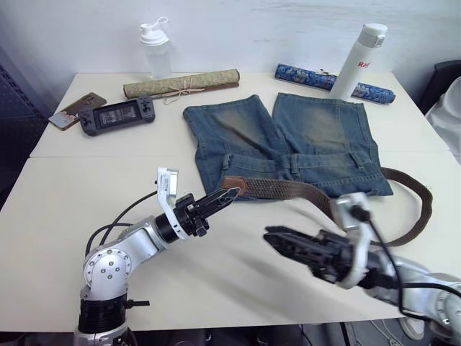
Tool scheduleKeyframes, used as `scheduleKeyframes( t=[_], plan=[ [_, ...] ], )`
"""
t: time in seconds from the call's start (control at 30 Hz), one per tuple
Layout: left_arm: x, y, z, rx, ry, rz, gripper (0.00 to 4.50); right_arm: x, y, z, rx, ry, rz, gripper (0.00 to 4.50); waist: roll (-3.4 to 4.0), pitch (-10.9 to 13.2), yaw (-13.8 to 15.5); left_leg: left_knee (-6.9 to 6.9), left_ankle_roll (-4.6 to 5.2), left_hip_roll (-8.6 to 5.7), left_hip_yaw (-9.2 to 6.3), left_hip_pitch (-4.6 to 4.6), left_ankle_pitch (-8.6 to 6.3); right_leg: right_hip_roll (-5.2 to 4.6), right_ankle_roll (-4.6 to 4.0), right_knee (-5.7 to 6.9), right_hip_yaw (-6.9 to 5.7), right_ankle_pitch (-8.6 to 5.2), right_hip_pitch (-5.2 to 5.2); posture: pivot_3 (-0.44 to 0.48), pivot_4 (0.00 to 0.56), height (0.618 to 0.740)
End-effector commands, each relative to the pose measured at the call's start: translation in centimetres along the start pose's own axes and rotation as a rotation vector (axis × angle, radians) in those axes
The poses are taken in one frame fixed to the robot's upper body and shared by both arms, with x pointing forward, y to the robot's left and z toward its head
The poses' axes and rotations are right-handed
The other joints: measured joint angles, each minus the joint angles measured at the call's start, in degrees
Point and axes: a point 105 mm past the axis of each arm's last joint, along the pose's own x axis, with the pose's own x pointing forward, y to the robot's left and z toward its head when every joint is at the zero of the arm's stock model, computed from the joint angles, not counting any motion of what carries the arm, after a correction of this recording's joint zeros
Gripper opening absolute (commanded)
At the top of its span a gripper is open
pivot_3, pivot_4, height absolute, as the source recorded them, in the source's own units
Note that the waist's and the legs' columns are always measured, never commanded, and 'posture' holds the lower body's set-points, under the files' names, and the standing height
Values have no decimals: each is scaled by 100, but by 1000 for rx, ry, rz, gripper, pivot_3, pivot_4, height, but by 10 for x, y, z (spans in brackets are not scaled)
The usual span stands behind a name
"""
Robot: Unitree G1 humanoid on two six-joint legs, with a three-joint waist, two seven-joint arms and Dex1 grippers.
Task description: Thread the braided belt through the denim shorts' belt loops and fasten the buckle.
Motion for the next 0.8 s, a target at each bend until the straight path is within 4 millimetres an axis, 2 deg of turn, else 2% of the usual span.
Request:
scheduleKeyframes(
  t=[0.03,0.17,0.3,0.7,0.8],
  plan=[
    [3,-14,3,27,2,-60,0,15,-20,14,125,-196,-67,4462,0,0,10,0,0,-1,1,-1,0,4,0,1,0,0,-2,0,150,717],
    [2,-12,5,30,4,-53,0,15,-16,35,204,-383,-10,4462,0,0,18,1,1,-8,6,-11,0,6,0,3,5,0,-13,0,150,717],
    [2,-13,5,25,2,-56,0,7,-25,49,248,-564,-25,4462,0,0,5,-1,2,-4,11,-11,-1,10,0,6,12,0,-20,0,150,717],
    [3,-10,8,25,5,-57,0,9,-19,45,180,-578,-15,4462,1,0,-20,-15,-1,-1,18,-9,1,8,-2,8,23,-1,-31,0,150,717],
    [3,-9,7,24,7,-53,0,10,-18,43,178,-571,-7,3726,1,0,-21,-15,0,-1,19,-9,0,6,-2,7,24,-1,-31,0,150,717]
  ],
)
